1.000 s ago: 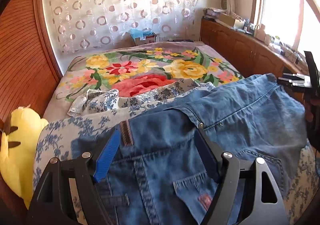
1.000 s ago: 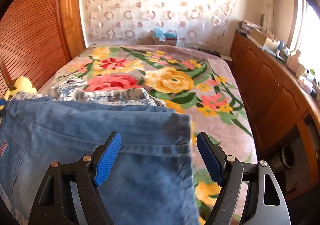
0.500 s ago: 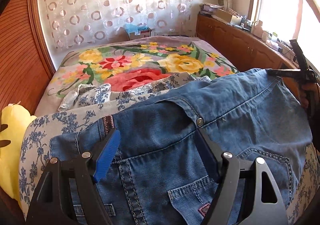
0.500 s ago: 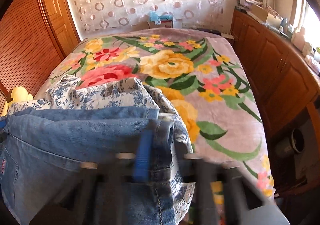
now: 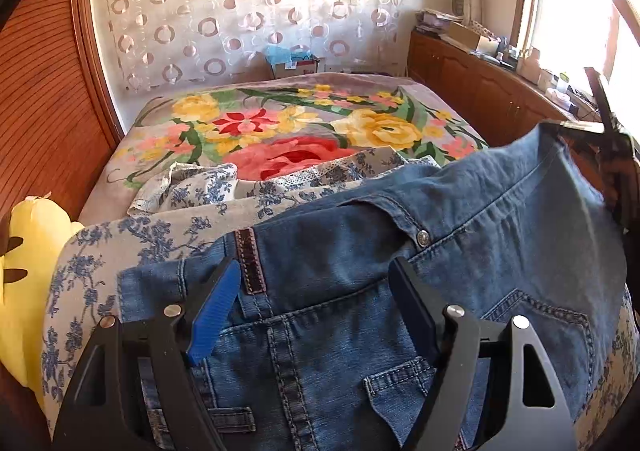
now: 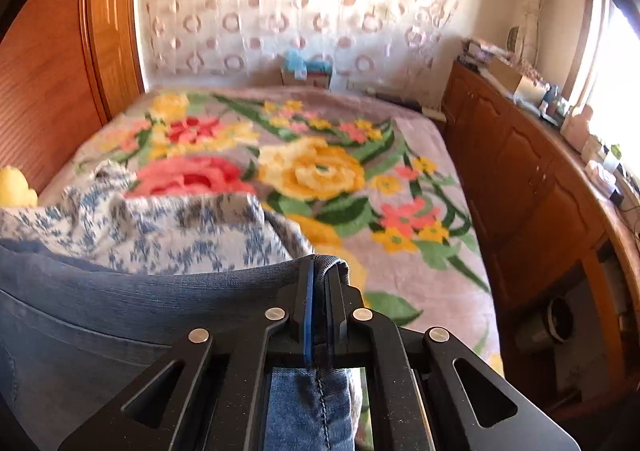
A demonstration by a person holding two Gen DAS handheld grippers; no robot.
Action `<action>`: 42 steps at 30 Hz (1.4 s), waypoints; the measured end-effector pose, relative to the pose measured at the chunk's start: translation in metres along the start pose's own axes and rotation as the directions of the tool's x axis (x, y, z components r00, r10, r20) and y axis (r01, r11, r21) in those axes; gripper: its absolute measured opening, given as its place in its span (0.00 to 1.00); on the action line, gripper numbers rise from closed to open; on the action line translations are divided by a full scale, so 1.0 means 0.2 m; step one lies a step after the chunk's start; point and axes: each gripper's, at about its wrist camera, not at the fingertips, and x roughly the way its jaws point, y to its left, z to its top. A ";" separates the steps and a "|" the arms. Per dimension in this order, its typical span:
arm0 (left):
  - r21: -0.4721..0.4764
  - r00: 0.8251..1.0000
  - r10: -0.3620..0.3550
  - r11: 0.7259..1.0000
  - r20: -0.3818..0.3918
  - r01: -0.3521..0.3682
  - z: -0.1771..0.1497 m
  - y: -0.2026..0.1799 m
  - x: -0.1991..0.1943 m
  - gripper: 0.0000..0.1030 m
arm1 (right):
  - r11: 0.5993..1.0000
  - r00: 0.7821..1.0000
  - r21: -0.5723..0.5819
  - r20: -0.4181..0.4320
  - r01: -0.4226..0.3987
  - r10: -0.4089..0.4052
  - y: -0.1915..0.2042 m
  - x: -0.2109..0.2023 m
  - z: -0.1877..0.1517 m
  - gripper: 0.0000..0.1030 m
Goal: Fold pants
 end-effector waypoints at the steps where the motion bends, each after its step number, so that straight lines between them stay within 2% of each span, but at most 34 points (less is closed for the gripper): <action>1: 0.001 1.000 0.001 1.000 0.004 -0.001 0.00 0.01 -0.01 0.75 | 1.000 1.000 0.004 -0.007 -0.006 0.006 0.01 0.01 0.00 0.04; 4: 0.007 1.000 0.017 1.000 0.020 -0.017 0.01 0.05 -0.07 0.75 | 1.000 1.000 0.011 -0.003 -0.013 0.013 0.02 0.00 0.00 0.16; 6: 0.007 0.999 0.040 0.999 0.028 -0.040 0.01 0.10 -0.10 0.75 | 1.000 0.999 0.003 0.016 -0.031 0.031 0.03 -0.03 0.03 0.37; 8: -0.005 0.997 0.063 0.998 0.032 -0.063 0.01 0.17 -0.12 0.75 | 0.998 0.998 -0.014 0.040 -0.053 0.054 0.04 -0.07 0.02 0.44; 10: -0.035 0.997 0.069 0.997 0.031 -0.067 0.01 0.25 -0.13 0.73 | 0.995 0.994 -0.031 0.053 -0.092 0.093 0.06 -0.14 -0.03 0.44; 12: -0.067 0.998 0.055 0.996 0.001 -0.055 0.01 0.32 -0.10 0.64 | 0.992 0.991 -0.046 0.054 -0.120 0.122 0.08 -0.16 -0.07 0.44; 14: -0.080 0.997 0.072 0.994 -0.012 -0.073 0.00 0.37 -0.08 0.63 | 0.987 0.987 -0.061 0.054 -0.148 0.151 0.09 -0.19 -0.12 0.45; 18: -0.100 0.998 0.049 0.994 -0.036 -0.052 -0.03 0.43 -0.02 0.59 | 0.980 0.984 -0.092 0.024 -0.176 0.179 0.10 -0.20 -0.16 0.45; 20: -0.113 0.999 0.028 0.993 -0.044 -0.033 -0.05 0.44 0.00 0.53 | 0.982 0.989 -0.121 0.004 -0.147 0.149 0.12 -0.18 -0.18 0.45; 22: -0.129 0.999 0.007 0.992 -0.047 -0.013 -0.06 0.44 0.02 0.45 | 0.978 0.986 -0.127 -0.006 -0.163 0.164 0.13 -0.17 -0.19 0.45; 23: -0.131 0.999 0.007 0.991 -0.040 -0.012 -0.07 0.44 0.01 0.41 | 0.978 0.986 -0.129 -0.010 -0.167 0.167 0.12 -0.17 -0.18 0.45; 24: -0.134 1.000 -0.005 0.991 -0.016 0.002 -0.07 0.43 -0.01 0.32 | 0.977 0.986 -0.130 -0.013 -0.166 0.166 0.12 -0.18 -0.19 0.45; 25: -0.134 1.000 -0.019 0.991 0.009 0.020 -0.07 0.42 -0.04 0.29 | 0.978 0.987 -0.133 -0.015 -0.163 0.162 0.12 -0.18 -0.19 0.45; 28: -0.101 0.999 0.003 0.995 0.049 0.002 -0.06 0.36 -0.12 0.17 | 0.977 0.985 -0.132 -0.019 -0.170 0.169 0.10 -0.20 -0.19 0.45; 31: -0.104 0.995 0.033 0.994 0.096 -0.023 -0.03 0.35 -0.20 0.13 | 0.977 0.985 -0.129 -0.019 -0.171 0.170 0.13 -0.22 -0.16 0.45; 32: -0.112 0.992 0.057 0.993 0.111 -0.044 -0.02 0.37 -0.21 0.04 | 0.978 0.987 -0.129 -0.019 -0.164 0.163 0.13 -0.22 -0.15 0.45; 33: -0.125 0.985 0.122 0.986 0.119 -0.107 -0.01 0.40 -0.22 0.02 | 0.980 0.989 -0.130 -0.020 -0.150 0.149 0.16 -0.22 -0.15 0.45; 34: -0.142 0.981 0.151 0.981 0.123 -0.133 0.00 0.43 -0.23 0.02 | 0.982 0.990 -0.129 -0.017 -0.141 0.140 0.17 -0.22 -0.15 0.45; 36: -0.188 0.985 0.141 0.975 0.097 -0.121 0.00 0.52 -0.21 0.01 | 0.981 0.989 -0.123 -0.014 -0.149 0.148 0.18 -0.23 -0.15 0.45; 38: -0.180 0.986 0.146 0.975 0.078 -0.130 -0.02 0.54 -0.20 0.01 | 0.980 0.988 -0.127 -0.018 -0.153 0.151 0.20 -0.23 -0.16 0.45; 42: -0.163 0.995 0.086 0.984 0.045 -0.078 -0.04 0.52 -0.17 0.02 | 0.978 0.987 -0.134 -0.020 -0.160 0.159 0.21 -0.23 -0.18 0.45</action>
